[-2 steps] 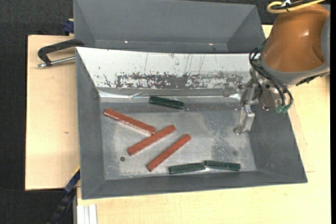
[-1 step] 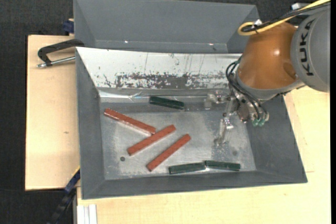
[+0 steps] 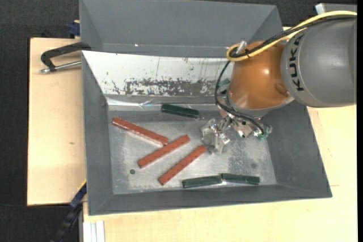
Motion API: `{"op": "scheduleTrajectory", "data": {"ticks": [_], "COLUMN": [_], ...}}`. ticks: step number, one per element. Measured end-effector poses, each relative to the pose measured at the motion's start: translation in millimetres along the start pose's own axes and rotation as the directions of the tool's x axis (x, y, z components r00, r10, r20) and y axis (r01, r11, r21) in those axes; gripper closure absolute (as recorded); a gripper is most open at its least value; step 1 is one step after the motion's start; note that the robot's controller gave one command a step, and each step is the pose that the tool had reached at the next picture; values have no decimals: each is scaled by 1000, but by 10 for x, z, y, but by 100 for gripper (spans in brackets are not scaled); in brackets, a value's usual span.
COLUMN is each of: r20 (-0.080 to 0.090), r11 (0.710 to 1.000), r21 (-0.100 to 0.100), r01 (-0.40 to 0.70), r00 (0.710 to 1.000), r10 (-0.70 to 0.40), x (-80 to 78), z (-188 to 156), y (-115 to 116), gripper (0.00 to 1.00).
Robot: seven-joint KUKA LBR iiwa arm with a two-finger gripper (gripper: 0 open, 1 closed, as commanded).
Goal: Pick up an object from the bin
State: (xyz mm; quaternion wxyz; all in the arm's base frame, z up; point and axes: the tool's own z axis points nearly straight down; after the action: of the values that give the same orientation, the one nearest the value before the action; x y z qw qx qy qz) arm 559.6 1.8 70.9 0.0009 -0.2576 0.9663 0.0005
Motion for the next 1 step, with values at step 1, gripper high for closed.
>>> {"op": "scheduleTrajectory", "data": {"ticks": [1], "r20": [0], "r11": [1000], "r21": [0], "r01": [0], "r00": [1000], "r10": [0], "x": [0], "z": [0], "y": [0], "gripper": [100]}}
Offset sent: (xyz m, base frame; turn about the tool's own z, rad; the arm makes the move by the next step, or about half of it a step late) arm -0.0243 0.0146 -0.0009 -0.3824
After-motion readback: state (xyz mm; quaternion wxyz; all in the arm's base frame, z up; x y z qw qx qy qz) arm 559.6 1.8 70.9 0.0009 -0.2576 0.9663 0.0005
